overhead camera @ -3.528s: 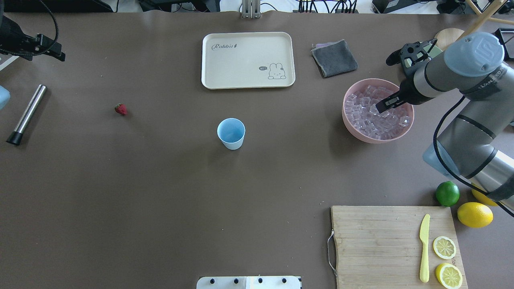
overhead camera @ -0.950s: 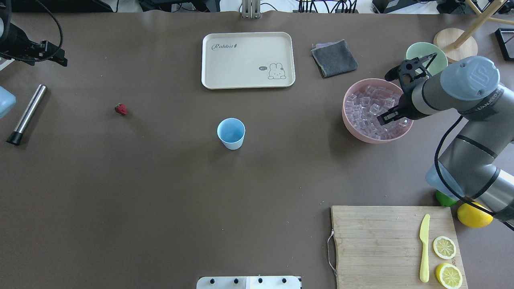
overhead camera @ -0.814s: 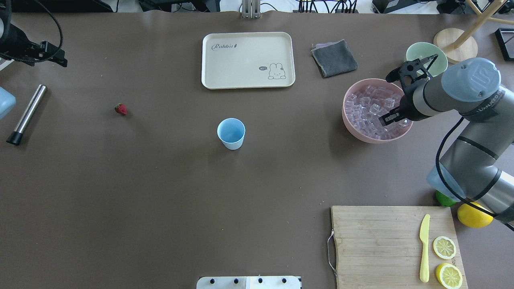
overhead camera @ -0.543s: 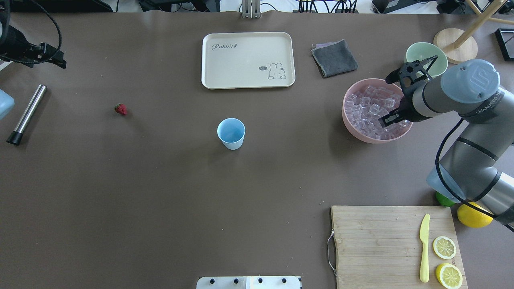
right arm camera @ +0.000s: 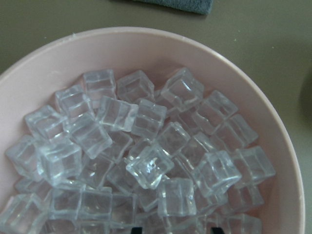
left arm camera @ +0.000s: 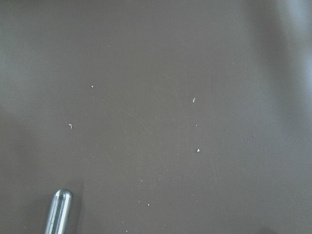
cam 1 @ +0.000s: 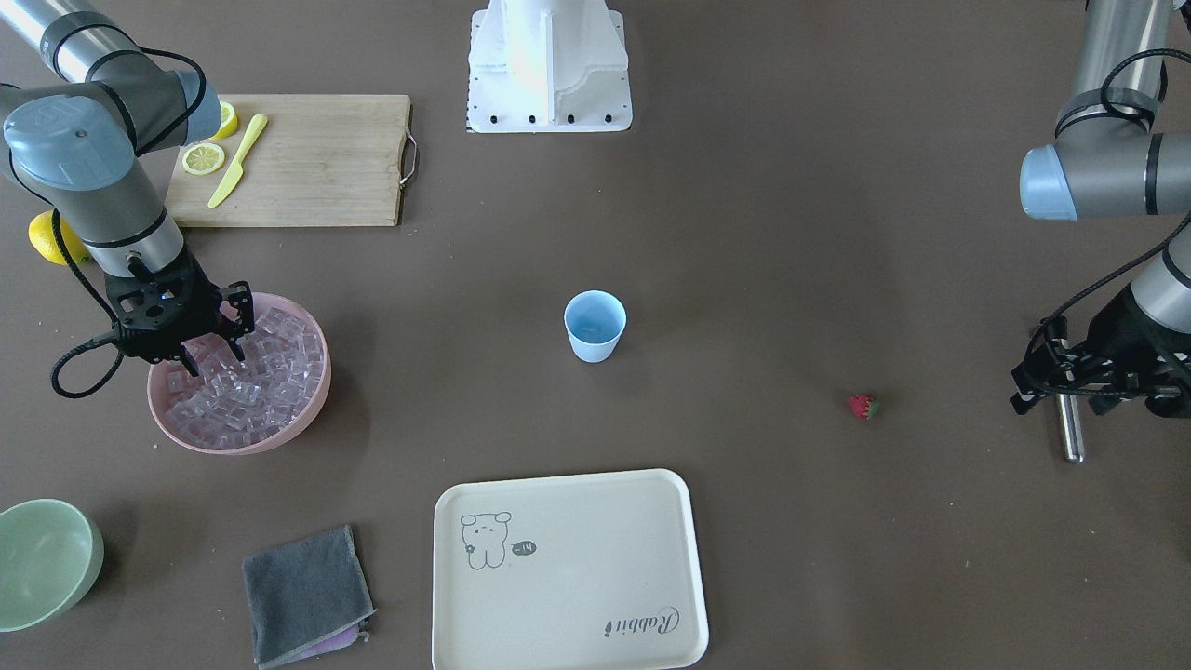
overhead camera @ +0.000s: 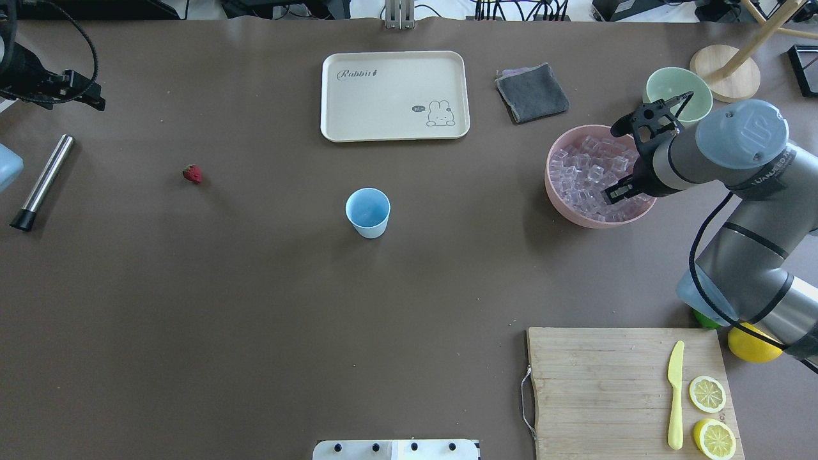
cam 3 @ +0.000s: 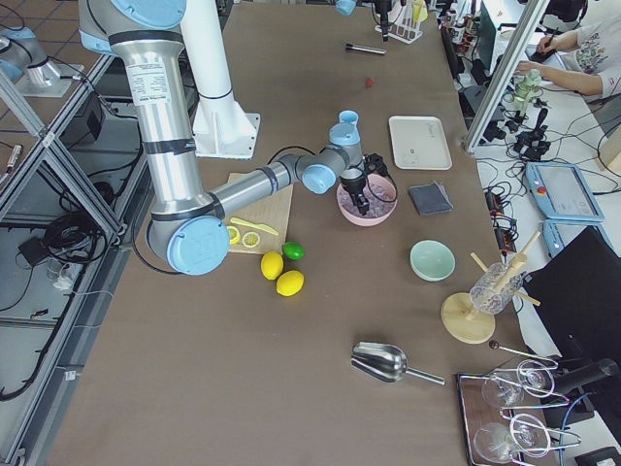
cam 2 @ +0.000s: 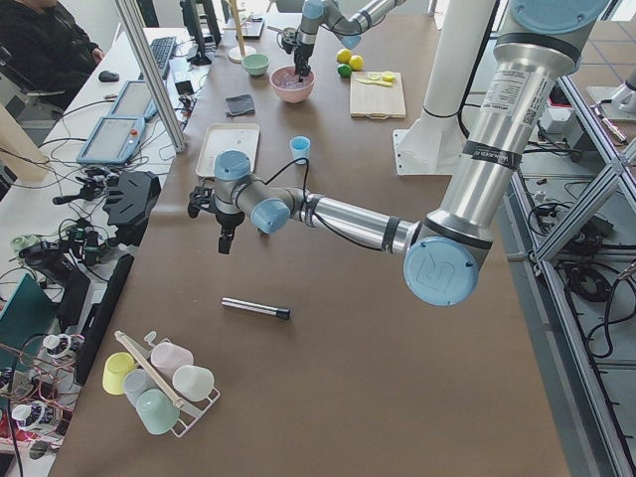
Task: Mash ice and strawberries in cup
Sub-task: 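Carry the ice cube over the light-blue cup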
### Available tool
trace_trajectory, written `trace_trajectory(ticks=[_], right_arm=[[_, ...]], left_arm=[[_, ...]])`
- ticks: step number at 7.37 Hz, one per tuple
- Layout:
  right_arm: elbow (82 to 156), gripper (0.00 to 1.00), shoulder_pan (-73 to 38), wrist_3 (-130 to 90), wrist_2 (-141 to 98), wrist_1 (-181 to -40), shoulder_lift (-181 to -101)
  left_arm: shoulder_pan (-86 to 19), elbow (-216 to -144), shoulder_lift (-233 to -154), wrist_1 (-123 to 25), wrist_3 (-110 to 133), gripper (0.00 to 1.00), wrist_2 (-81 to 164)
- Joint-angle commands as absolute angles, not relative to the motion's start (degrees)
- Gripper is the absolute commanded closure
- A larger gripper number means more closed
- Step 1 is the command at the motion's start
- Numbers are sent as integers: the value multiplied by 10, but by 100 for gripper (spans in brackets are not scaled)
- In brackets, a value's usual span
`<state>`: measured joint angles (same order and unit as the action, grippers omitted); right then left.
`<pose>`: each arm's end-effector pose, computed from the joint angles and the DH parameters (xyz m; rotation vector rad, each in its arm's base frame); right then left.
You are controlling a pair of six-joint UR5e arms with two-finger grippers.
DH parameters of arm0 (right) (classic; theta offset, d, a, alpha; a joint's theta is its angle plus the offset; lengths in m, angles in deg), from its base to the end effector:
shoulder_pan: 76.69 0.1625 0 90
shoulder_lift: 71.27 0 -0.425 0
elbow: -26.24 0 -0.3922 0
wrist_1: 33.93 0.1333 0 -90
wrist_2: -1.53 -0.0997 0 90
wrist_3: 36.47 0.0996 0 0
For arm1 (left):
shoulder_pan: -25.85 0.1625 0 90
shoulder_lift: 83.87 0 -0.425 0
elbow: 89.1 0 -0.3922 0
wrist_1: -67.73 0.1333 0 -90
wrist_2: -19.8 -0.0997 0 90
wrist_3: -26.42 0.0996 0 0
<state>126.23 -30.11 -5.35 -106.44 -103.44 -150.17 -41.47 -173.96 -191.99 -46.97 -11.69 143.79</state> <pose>-0.3277 -0.4956 0.4431 0.3927 -0.6769 -0.3174 0.1766 -0.6239 0.4827 0.2607 0.8144 -0.0577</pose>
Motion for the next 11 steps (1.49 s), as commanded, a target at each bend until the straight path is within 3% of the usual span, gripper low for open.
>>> trace_trajectory(ticks=[1, 3, 6, 8, 11], right_arm=[[1260, 52, -302, -55, -1064, -1034, -1501], [1263, 69, -301, -56, -1064, -1035, -1500], [1262, 75, -299, -56, -1063, -1035, -1500], [1267, 97, -293, -56, -1066, -1035, -1500], [1290, 100, -248, -61, -1111, -1052, -1493]], left_arm=[[-412, -1738, -1922, -470, -117, 2, 1437], [-412, -1737, -1922, -470, -117, 2, 1437], [-411, -1733, -1925, -470, -118, 2, 1437], [-412, -1733, -1926, -470, -118, 2, 1437], [-403, -1733, -1928, -470, -119, 2, 1423]])
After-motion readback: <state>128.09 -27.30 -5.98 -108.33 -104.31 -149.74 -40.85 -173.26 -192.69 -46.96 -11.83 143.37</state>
